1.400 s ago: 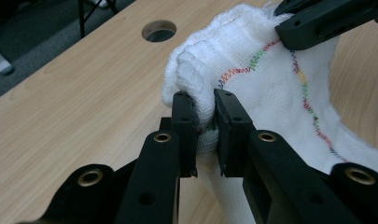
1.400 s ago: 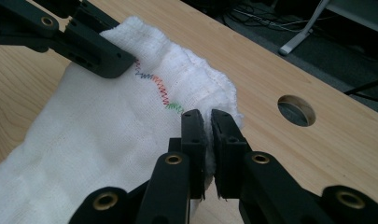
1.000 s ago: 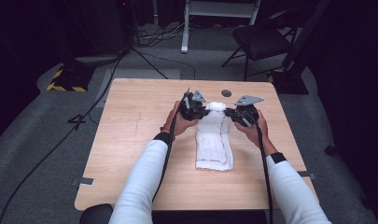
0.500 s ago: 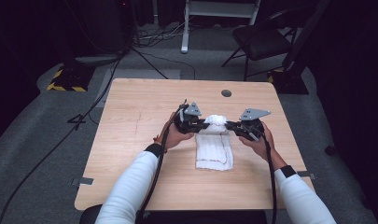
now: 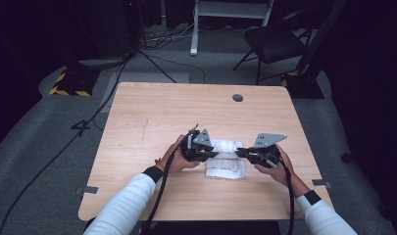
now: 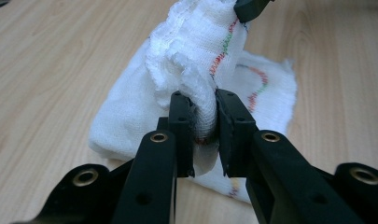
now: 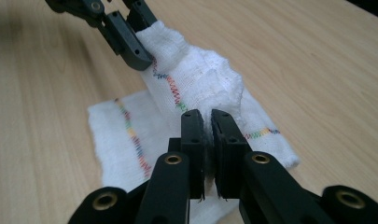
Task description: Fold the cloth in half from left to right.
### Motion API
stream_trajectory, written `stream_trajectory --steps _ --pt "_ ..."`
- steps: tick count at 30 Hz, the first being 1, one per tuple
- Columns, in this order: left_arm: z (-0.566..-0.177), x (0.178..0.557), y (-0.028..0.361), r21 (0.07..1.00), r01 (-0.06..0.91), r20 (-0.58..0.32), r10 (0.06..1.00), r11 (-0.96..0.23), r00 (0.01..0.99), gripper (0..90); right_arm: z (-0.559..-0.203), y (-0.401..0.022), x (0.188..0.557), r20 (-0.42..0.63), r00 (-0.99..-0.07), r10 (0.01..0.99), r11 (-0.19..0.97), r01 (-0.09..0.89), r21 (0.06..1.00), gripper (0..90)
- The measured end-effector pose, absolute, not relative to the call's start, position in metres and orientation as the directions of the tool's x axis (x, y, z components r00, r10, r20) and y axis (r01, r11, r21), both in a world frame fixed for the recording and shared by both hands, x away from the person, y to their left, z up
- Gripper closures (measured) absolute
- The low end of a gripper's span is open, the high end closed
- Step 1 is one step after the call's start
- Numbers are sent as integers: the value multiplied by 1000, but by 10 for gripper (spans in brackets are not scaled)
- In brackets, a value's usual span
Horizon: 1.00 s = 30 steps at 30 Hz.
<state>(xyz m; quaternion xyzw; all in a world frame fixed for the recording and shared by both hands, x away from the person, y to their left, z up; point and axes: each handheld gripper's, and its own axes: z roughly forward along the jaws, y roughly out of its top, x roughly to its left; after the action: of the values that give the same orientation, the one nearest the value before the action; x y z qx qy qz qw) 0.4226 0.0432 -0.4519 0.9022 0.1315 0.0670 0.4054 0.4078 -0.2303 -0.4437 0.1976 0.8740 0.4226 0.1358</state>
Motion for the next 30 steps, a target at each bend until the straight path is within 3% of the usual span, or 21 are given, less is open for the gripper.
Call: stream_trajectory --steps 18,27,30 --pt "-468 390 46 694 171 32 267 -700 963 688 -470 -245 377 -46 -887 460 595 269 757 801" --pt "-482 383 48 667 179 8 247 -723 969 737 -476 -250 370 -34 -889 456 600 279 750 784" --pt "-484 381 50 665 189 -4 249 -723 969 759 -478 -251 367 -34 -893 450 606 277 746 822"
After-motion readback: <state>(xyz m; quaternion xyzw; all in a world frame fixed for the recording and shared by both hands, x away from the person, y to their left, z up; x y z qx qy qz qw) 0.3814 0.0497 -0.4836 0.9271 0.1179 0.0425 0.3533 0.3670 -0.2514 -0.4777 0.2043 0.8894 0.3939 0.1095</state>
